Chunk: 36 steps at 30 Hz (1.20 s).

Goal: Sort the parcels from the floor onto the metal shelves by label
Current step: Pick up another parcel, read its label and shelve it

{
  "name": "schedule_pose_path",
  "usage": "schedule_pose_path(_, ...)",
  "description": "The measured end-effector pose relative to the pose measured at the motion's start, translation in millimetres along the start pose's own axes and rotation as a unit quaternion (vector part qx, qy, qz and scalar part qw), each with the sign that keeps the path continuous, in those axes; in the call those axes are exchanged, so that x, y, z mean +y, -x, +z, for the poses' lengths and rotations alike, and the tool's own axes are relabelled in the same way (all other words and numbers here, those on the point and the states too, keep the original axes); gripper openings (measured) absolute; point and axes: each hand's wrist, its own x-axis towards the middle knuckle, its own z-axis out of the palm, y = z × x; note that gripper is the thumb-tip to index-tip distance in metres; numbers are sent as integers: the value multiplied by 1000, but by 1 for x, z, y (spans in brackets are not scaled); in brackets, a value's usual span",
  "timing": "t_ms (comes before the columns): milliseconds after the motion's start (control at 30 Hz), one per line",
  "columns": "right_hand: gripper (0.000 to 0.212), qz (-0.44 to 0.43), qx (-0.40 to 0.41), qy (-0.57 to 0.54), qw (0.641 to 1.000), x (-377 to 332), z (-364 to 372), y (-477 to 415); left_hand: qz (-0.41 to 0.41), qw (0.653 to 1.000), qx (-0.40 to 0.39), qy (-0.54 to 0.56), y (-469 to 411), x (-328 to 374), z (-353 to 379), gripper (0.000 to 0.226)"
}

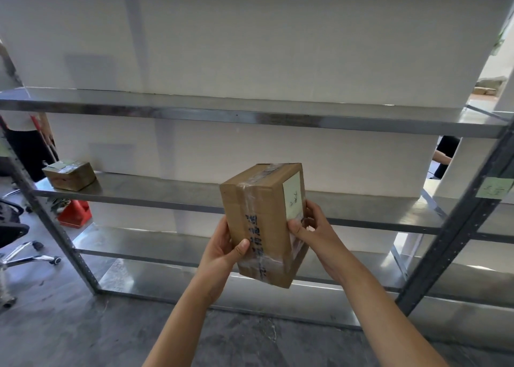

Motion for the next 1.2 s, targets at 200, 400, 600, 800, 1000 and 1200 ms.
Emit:
schedule_pose_path(200,59,15,29,-7,999,3,1,-5,-8,998,60,3,-4,-7,-6,54)
schedule_pose_path(400,30,33,43,-14,998,6,-2,-6,-27,996,76,41,-5,-10,-17,51)
schedule_pose_path(600,26,21,45,-69,996,9,-7,-4,-38,988,132,66,-7,-20,-17,41)
schedule_pose_path(800,35,-24,7,-123,992,19,-18,-5,-31,989,134,47,-6,-17,-3,27)
schedule_pose_path(1000,90,1,-79,-123,989,27,-34,-2,-48,998,-13,29,2,-3,-19,77)
schedule_pose_path(1200,118,-15,-114,-83,990,28,-40,-3,-66,977,-200,7,6,13,-24,127)
